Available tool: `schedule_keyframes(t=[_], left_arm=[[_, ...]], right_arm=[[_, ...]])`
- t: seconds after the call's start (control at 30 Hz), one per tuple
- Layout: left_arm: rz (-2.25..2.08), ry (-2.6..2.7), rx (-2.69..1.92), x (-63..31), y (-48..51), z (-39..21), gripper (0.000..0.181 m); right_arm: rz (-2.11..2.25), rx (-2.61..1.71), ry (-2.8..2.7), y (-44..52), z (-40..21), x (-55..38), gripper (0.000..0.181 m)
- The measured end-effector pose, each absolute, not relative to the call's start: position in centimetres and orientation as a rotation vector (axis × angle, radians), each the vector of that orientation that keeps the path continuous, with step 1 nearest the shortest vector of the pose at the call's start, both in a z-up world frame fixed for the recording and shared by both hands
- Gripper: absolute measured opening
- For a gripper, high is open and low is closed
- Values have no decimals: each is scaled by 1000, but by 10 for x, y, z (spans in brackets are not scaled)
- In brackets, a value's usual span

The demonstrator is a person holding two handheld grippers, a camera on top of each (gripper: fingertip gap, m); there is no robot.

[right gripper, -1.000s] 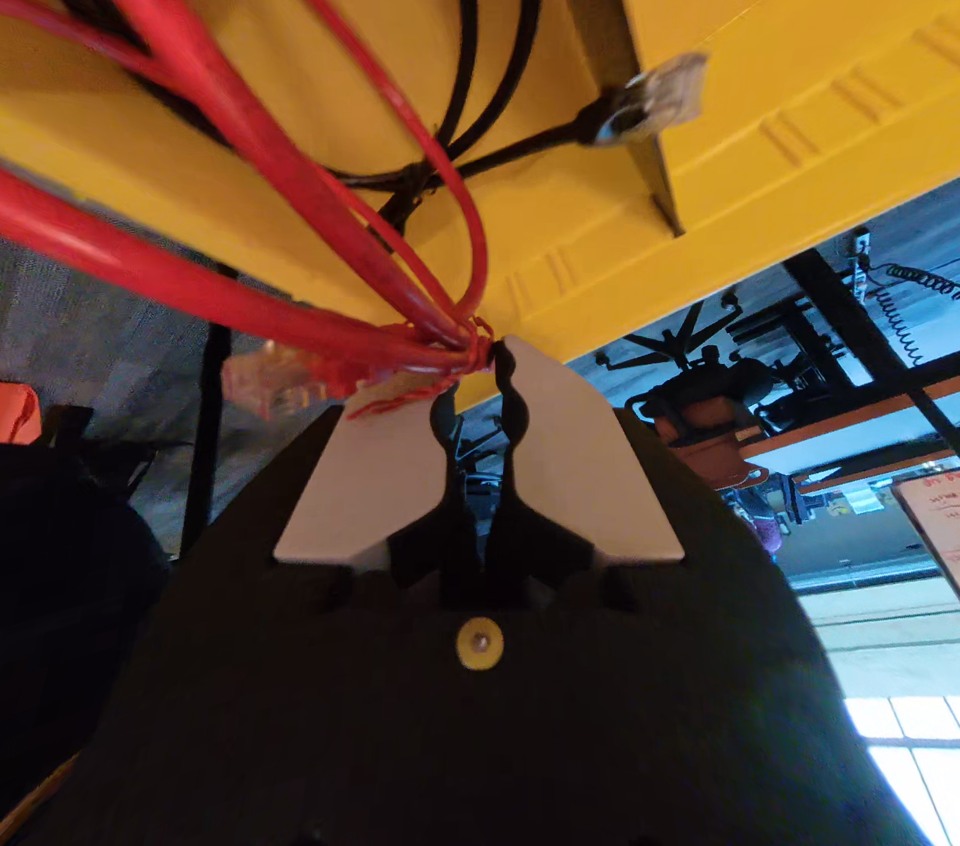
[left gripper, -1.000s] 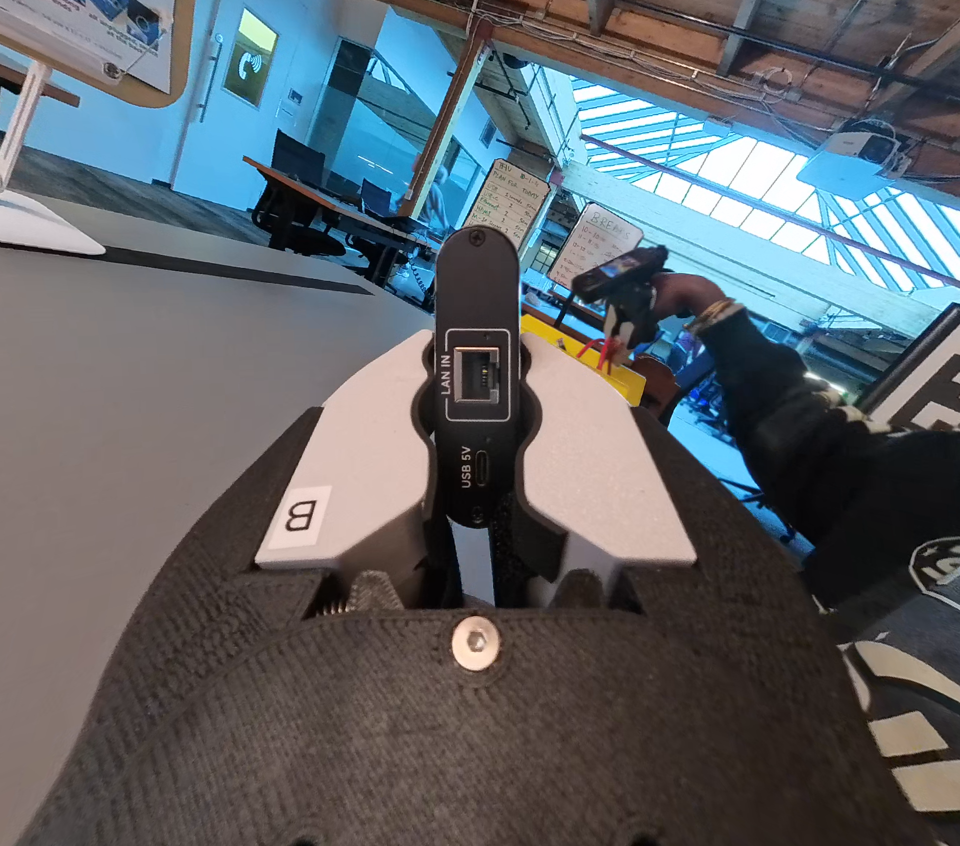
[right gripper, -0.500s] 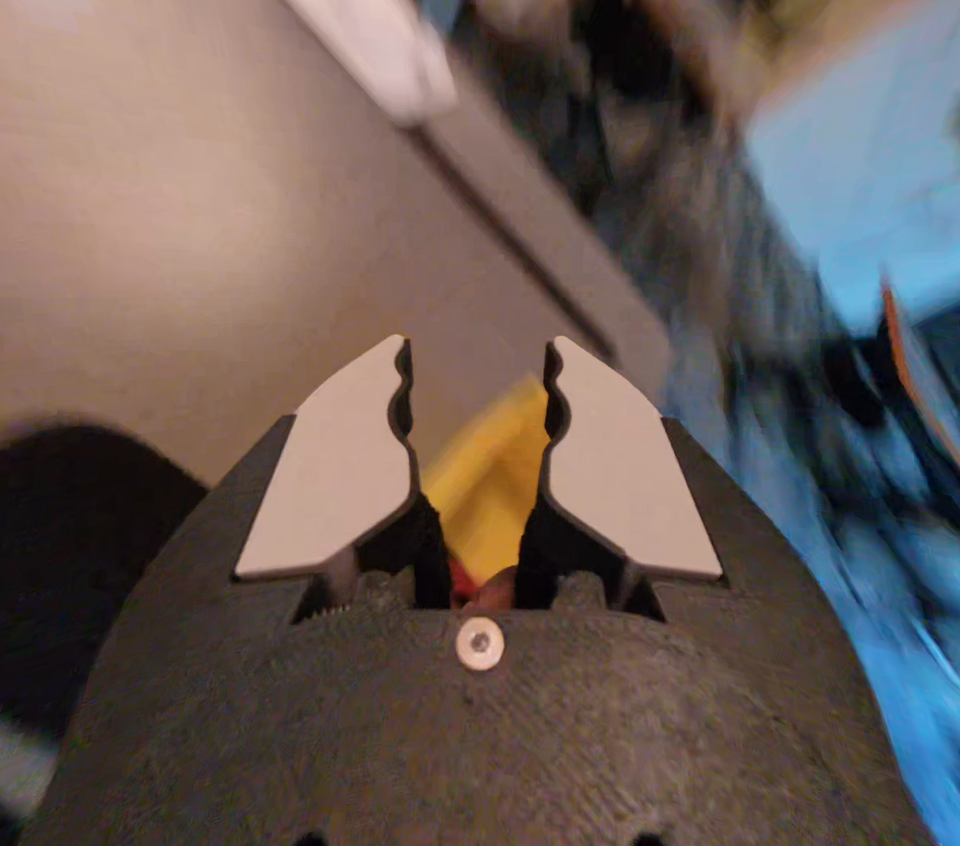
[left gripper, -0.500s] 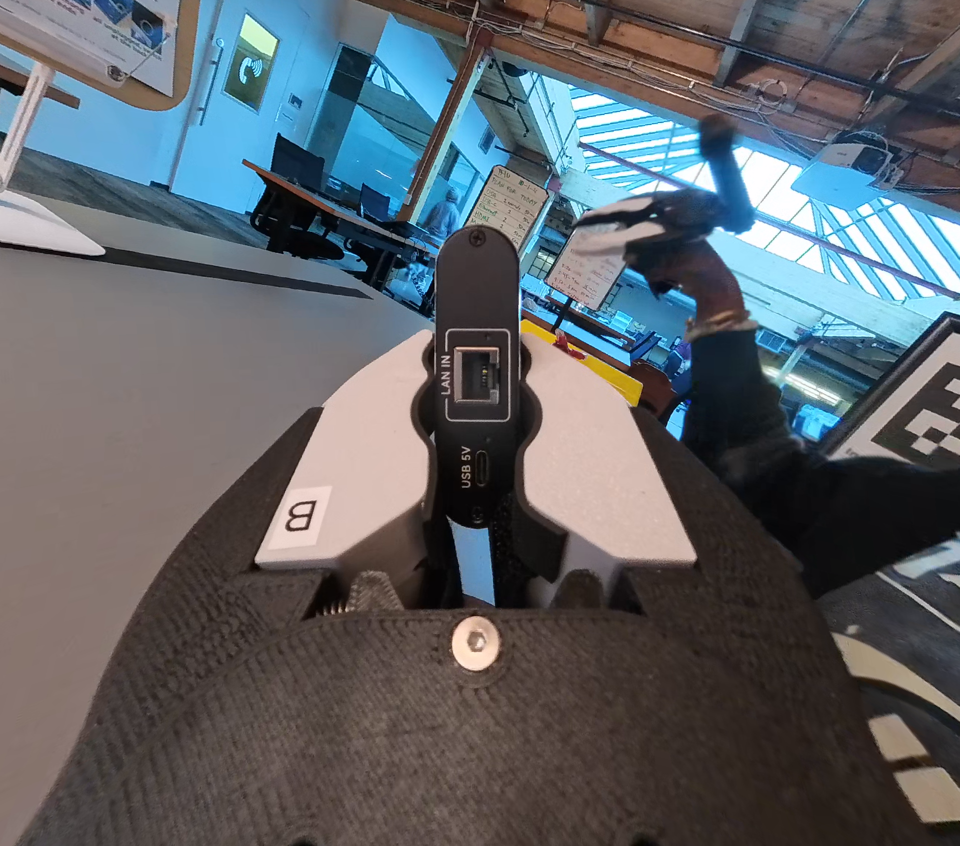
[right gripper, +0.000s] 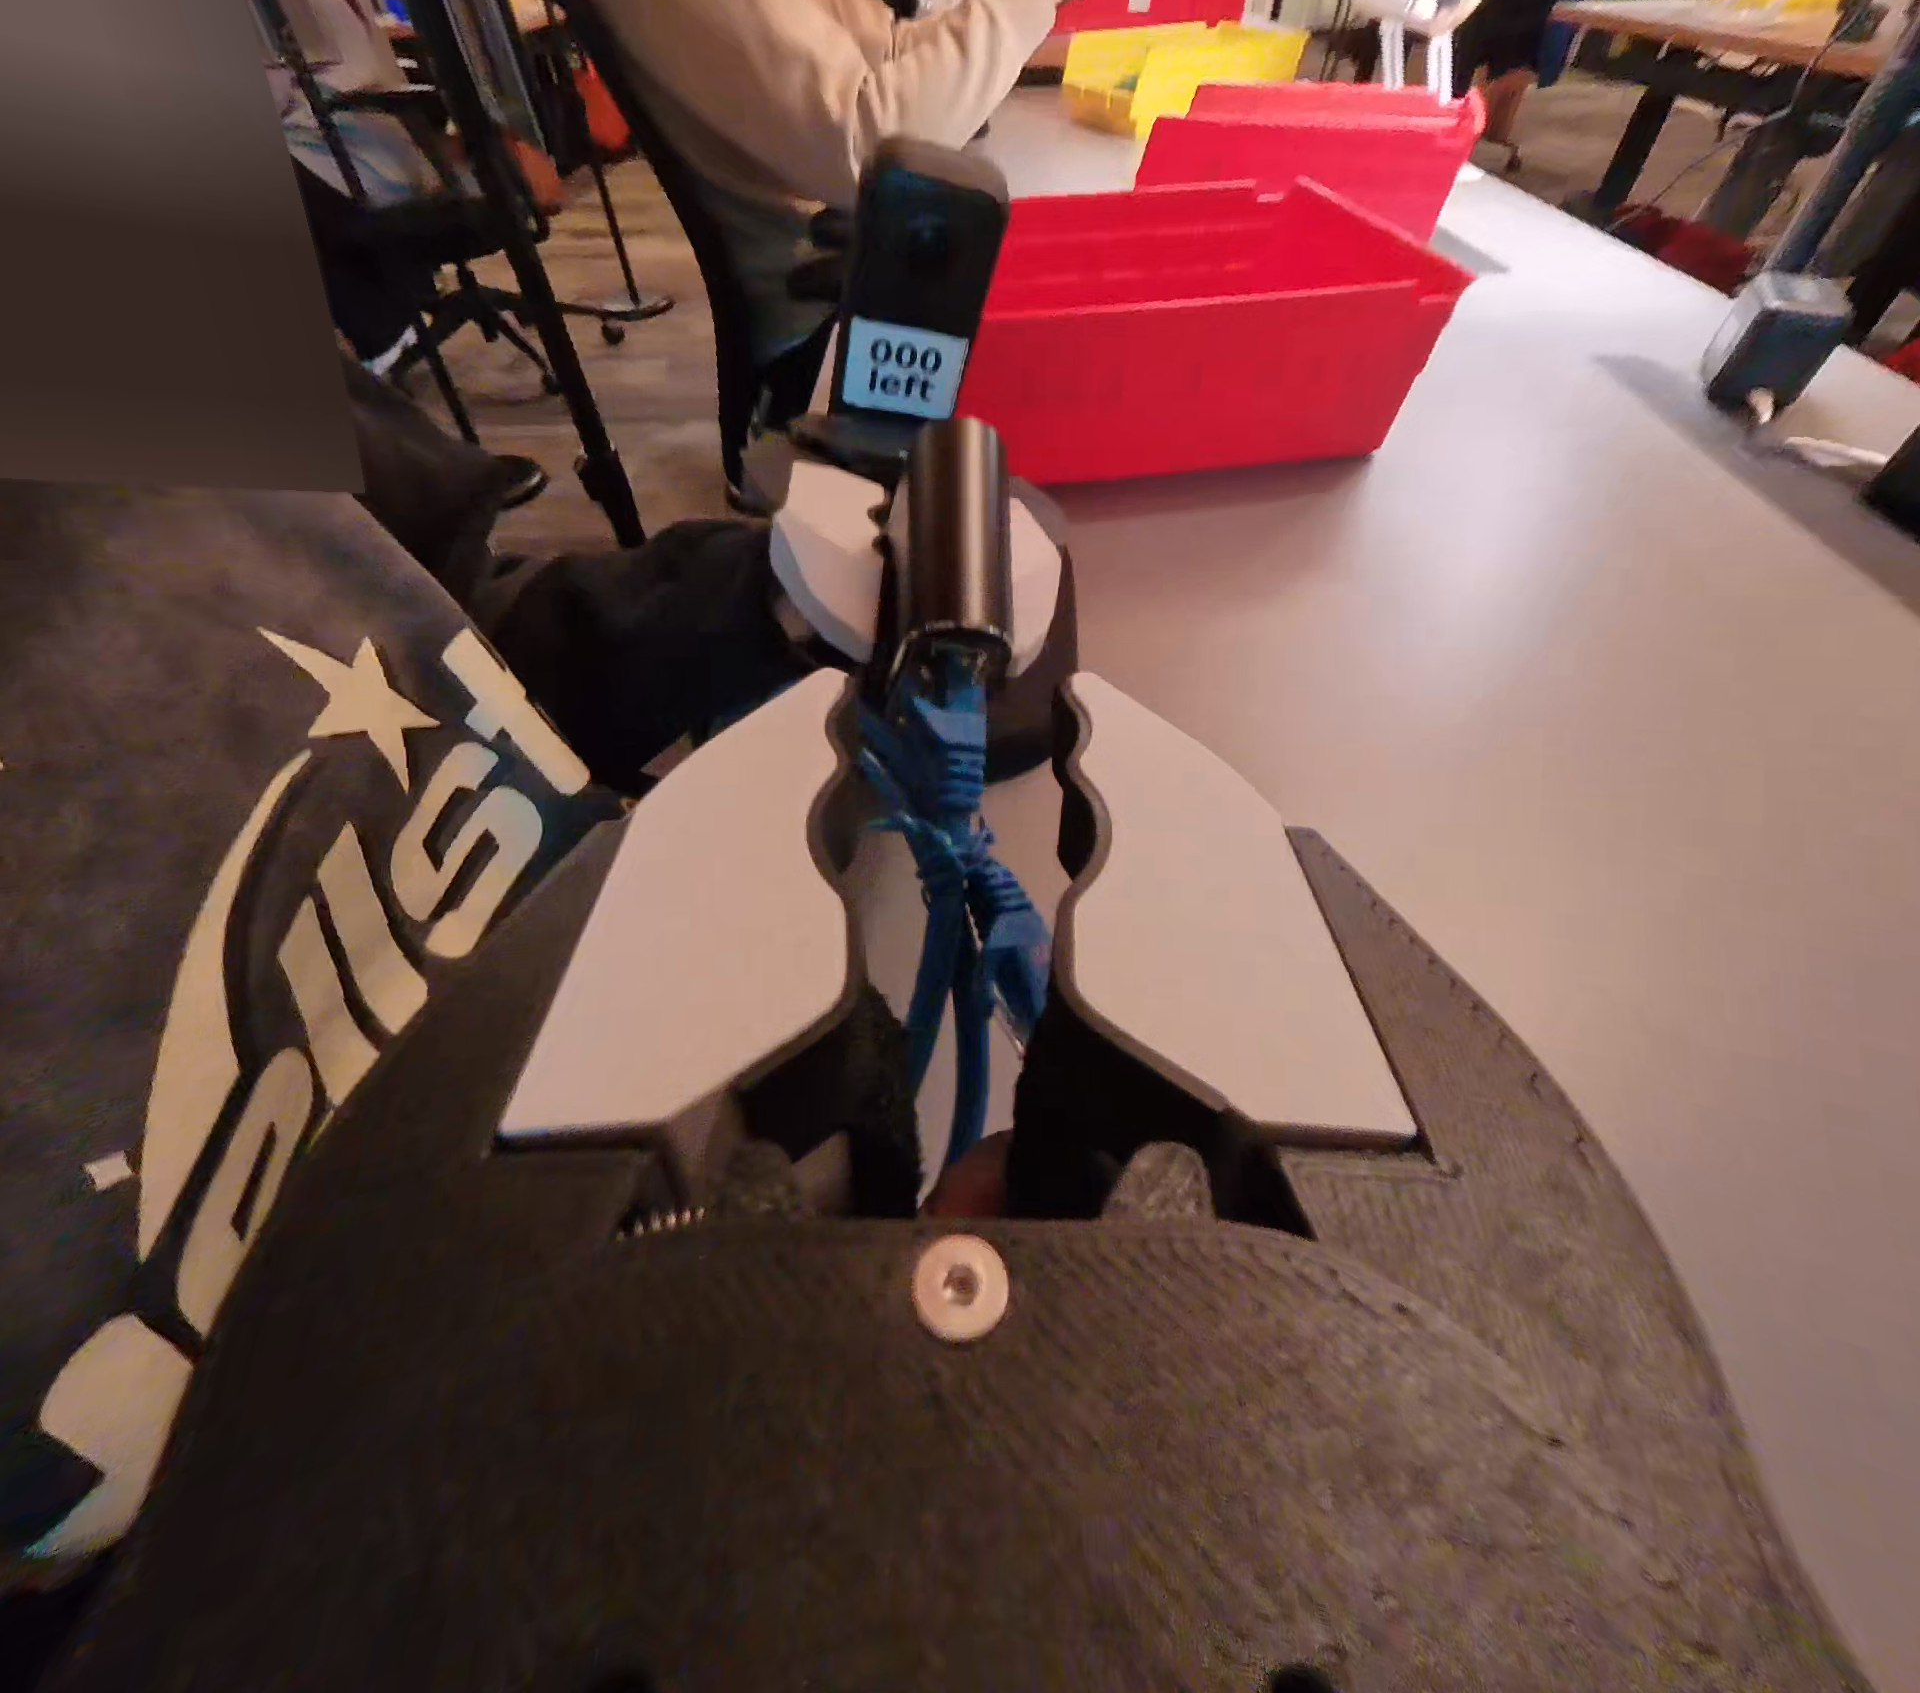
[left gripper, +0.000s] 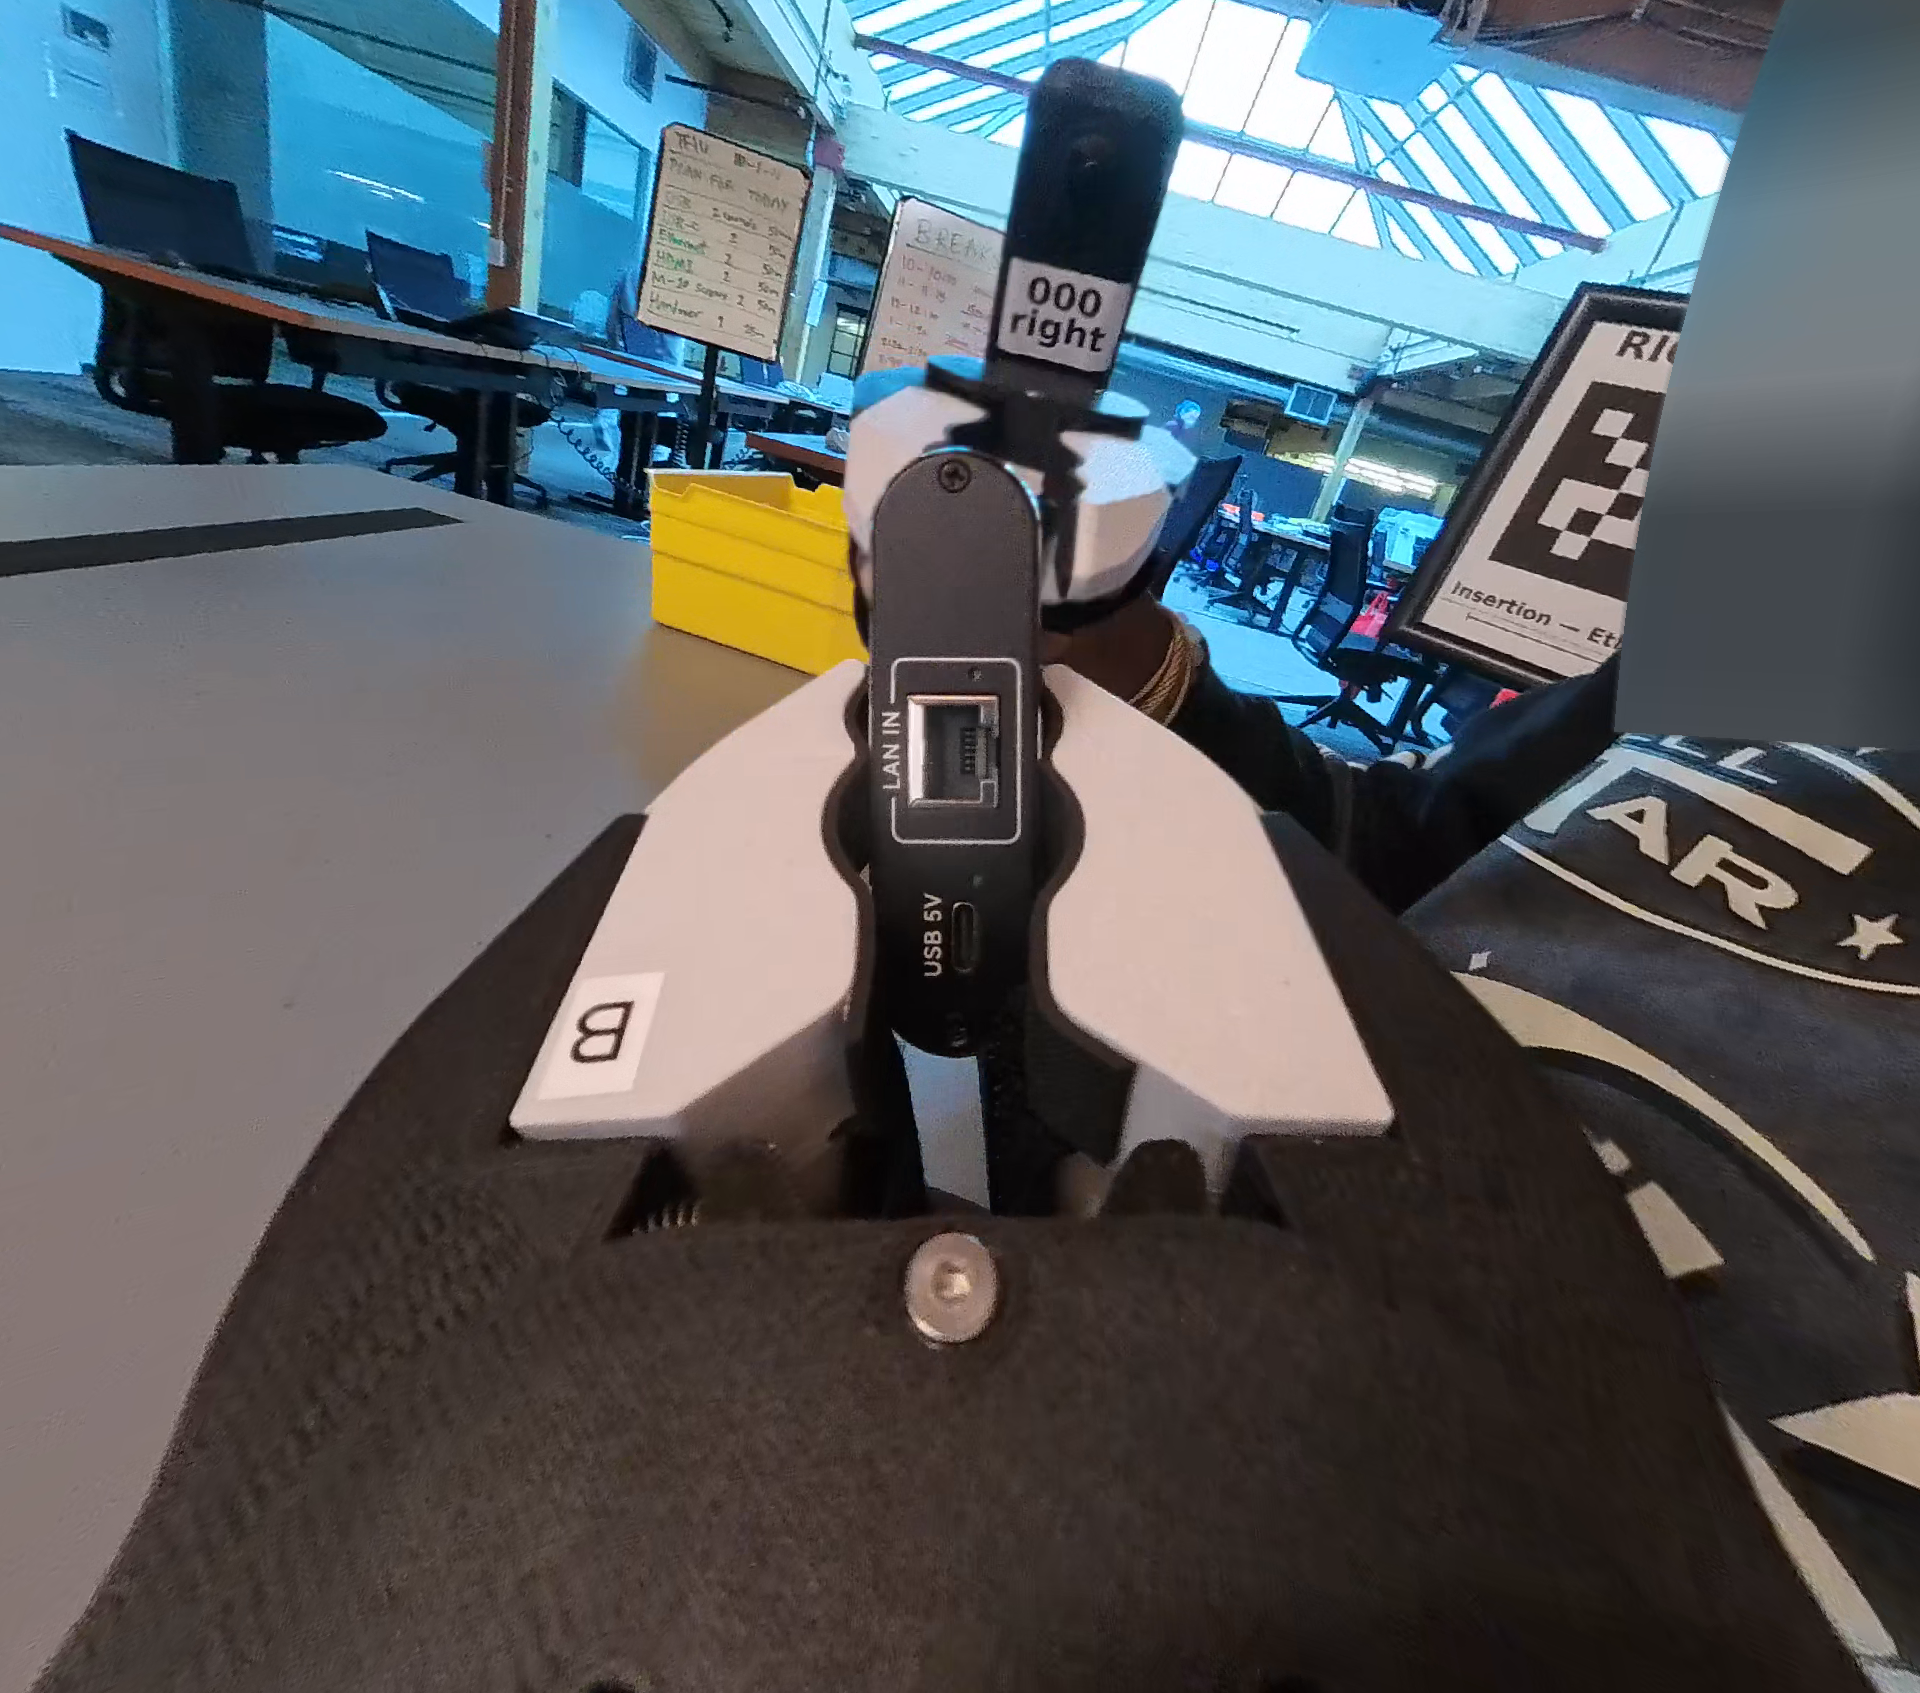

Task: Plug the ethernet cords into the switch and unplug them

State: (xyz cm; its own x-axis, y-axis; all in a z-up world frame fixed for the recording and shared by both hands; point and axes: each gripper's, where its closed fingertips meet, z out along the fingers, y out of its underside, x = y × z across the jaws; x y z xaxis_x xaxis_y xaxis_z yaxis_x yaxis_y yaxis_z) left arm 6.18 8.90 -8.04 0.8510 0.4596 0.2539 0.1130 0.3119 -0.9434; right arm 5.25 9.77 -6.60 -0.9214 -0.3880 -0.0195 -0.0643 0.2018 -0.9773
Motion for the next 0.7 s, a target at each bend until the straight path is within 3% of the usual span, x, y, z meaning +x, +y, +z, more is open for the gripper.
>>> schedule_keyframes(t=[0.2,0.33,0.47,0.53,0.7], left_arm=[[238,-528,-1271,64,93,-83,26],[239,-515,-1281,66,95,-83,26],[277,-480,-1312,68,100,-84,40],[291,-447,-1346,72,102,-86,27],[396,-386,-1402,77,99,-86,26]], right_arm=[[-1759,-474,2124,95,-78,60,14],[-1795,-554,2112,99,-78,63,13],[-1729,-664,2195,99,-91,71,13],[-1688,-723,2233,99,-98,77,13],[-1731,-827,2324,97,-98,79,14]])
